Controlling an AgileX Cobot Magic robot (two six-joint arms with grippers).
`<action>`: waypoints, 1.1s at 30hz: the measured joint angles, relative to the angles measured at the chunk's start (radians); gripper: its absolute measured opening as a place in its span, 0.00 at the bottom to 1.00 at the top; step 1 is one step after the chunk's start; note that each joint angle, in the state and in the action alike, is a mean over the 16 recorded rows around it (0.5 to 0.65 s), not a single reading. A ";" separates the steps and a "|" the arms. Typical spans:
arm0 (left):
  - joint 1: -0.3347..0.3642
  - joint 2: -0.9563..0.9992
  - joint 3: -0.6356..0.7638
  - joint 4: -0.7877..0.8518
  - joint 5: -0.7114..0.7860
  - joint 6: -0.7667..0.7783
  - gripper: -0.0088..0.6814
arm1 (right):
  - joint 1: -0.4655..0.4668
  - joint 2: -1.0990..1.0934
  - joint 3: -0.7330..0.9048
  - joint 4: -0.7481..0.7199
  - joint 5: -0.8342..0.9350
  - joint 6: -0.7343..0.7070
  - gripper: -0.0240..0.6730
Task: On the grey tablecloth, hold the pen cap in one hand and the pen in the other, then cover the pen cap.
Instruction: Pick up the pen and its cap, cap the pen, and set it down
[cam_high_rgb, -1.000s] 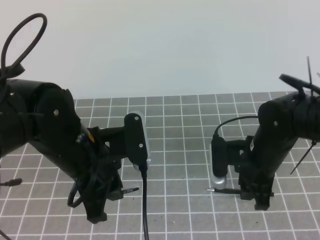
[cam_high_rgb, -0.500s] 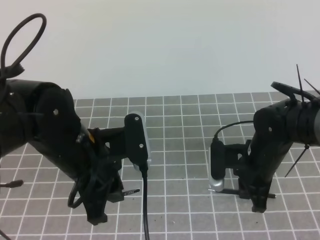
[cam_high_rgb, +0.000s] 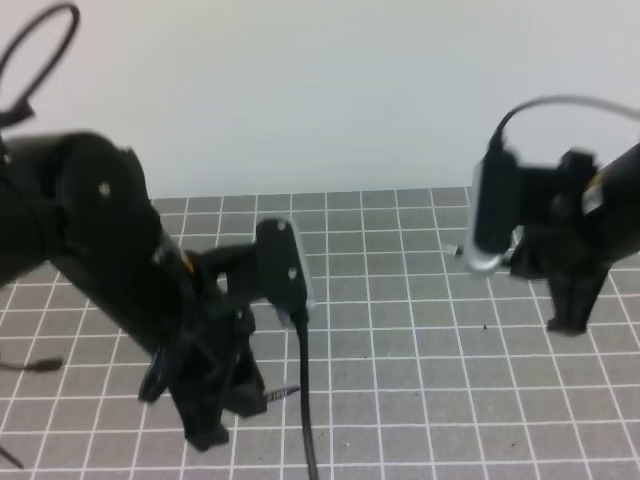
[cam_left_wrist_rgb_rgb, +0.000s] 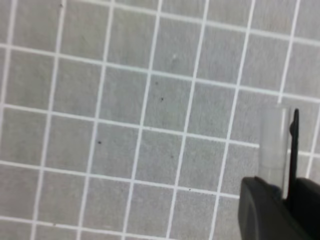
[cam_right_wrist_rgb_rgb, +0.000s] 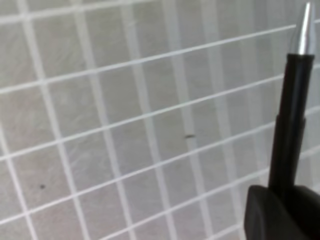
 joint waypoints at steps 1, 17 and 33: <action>0.000 0.000 -0.014 -0.004 0.012 -0.006 0.01 | 0.003 -0.031 0.005 -0.009 -0.003 0.008 0.12; 0.000 0.001 -0.146 -0.047 0.132 -0.070 0.01 | 0.143 -0.379 0.298 -0.300 -0.258 0.087 0.12; 0.000 0.033 -0.150 -0.050 0.098 -0.247 0.01 | 0.244 -0.367 0.385 -0.667 -0.417 0.144 0.11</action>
